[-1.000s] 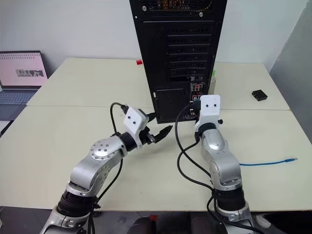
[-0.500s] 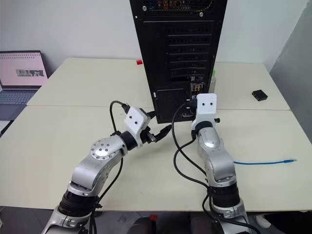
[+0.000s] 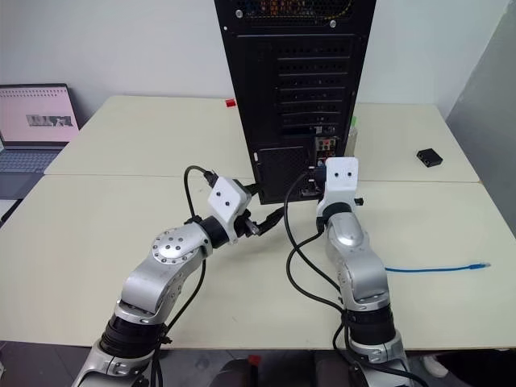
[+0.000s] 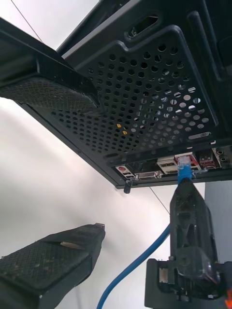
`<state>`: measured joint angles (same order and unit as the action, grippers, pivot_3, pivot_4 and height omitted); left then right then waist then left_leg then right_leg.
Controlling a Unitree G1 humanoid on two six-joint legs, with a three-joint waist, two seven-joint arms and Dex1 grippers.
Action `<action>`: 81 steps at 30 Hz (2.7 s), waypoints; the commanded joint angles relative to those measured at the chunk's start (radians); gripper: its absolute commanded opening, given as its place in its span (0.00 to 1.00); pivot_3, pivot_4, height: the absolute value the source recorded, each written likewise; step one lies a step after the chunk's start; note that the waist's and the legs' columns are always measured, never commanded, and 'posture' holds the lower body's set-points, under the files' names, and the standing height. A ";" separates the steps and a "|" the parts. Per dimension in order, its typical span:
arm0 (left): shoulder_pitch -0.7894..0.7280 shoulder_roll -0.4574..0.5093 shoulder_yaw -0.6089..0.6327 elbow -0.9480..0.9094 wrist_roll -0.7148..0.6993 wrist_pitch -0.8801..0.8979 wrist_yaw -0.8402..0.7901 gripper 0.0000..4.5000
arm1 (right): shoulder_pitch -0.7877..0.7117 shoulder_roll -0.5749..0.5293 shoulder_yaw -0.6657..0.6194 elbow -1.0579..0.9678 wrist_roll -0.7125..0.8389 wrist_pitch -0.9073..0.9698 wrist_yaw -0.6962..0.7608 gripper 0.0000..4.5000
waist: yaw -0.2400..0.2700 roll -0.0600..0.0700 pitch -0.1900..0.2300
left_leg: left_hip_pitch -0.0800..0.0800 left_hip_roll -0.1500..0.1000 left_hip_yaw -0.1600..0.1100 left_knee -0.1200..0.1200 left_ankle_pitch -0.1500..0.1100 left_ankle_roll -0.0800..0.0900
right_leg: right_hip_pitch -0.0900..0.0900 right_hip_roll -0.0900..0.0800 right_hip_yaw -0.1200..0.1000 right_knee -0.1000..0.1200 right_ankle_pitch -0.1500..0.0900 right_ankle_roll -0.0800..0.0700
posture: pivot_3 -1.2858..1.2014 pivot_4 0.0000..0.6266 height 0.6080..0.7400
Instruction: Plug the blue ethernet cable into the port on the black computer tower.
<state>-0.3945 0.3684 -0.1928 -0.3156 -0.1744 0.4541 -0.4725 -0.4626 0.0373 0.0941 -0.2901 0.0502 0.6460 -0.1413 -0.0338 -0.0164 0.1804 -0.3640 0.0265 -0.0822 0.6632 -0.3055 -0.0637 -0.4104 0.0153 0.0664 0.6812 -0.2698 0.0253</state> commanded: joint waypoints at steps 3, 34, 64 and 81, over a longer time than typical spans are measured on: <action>-0.014 -0.003 0.002 -0.027 0.016 -0.026 -0.009 0.84 | -0.003 0.006 0.003 -0.058 -0.021 -0.004 0.002 0.00 | 0.000 0.000 0.000 | 0.000 0.000 0.000 0.000 0.000 0.000 | 0.000 0.000 0.000 0.000 0.000 0.000 | 0.52 0.24 1.00; -0.009 -0.011 0.004 -0.012 0.039 -0.041 -0.028 0.84 | -0.053 0.003 -0.025 0.017 -0.047 -0.049 0.019 0.00 | -0.002 0.000 0.000 | 0.000 0.000 0.000 0.000 0.000 0.000 | 0.000 0.000 0.000 0.000 0.000 0.000 | 0.52 0.24 1.00; -0.022 -0.032 0.018 -0.011 0.036 -0.019 -0.014 0.84 | -0.152 0.070 -0.018 0.081 -0.066 -0.004 0.012 0.00 | -0.014 0.000 0.000 | 0.000 0.000 0.001 0.000 0.000 0.000 | -0.001 0.000 0.001 0.000 0.000 0.000 | 0.52 0.24 1.00; -0.059 -0.010 0.078 0.055 0.015 -0.010 -0.037 0.85 | -0.027 -0.020 -0.024 -0.061 -0.048 0.053 0.124 0.46 | -0.021 0.000 0.000 | -0.002 0.000 0.001 -0.001 0.000 0.000 | -0.002 0.000 0.001 -0.001 0.000 0.000 | 0.52 0.24 1.00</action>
<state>-0.4310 0.3507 -0.1393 -0.2545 -0.1396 0.4474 -0.4949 -0.4926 0.0281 0.0696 -0.2499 -0.0147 0.6814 -0.0414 -0.0547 -0.0161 0.1806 -0.3657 0.0263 -0.0812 0.6618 -0.3056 -0.0637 -0.4123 0.0149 0.0675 0.6800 -0.2698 0.0254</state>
